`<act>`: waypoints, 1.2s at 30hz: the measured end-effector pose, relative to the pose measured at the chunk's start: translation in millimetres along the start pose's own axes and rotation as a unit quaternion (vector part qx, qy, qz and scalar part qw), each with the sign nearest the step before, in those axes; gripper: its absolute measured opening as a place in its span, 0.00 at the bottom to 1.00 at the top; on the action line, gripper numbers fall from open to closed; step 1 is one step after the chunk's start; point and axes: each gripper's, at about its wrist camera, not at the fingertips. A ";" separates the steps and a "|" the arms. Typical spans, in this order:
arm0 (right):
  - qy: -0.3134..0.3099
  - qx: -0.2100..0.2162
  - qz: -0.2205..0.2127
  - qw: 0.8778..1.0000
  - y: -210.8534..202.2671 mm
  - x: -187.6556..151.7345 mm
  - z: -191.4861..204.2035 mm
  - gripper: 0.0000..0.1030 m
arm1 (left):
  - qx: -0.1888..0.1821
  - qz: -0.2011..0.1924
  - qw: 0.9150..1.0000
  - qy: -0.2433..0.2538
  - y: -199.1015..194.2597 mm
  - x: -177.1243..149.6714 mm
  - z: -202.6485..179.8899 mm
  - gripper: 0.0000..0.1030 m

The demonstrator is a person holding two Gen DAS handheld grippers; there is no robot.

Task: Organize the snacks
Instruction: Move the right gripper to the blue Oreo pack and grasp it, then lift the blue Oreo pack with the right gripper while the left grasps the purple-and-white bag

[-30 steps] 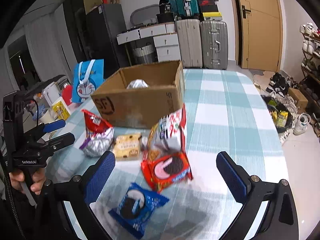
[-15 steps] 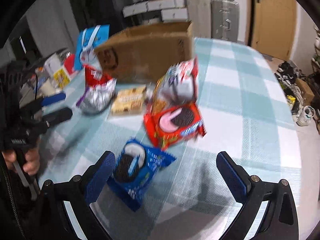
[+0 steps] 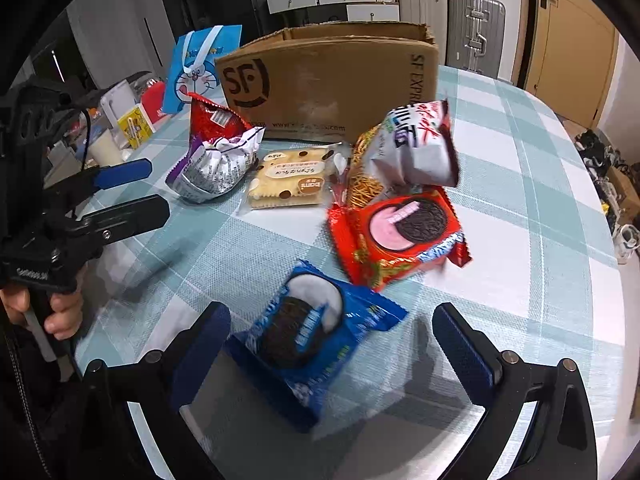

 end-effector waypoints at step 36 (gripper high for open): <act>-0.039 -0.015 0.040 0.998 -20.0 -20.9 -7.3 0.45 | 0.014 0.003 1.000 -0.024 6.4 -2.6 8.8 0.99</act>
Point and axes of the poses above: each gripper's, at about its wrist camera, not at the fingertips, and y roughly the way its jaws point, z to its left, x to its top, and after that the axes turned 14 degrees about x, right-handed
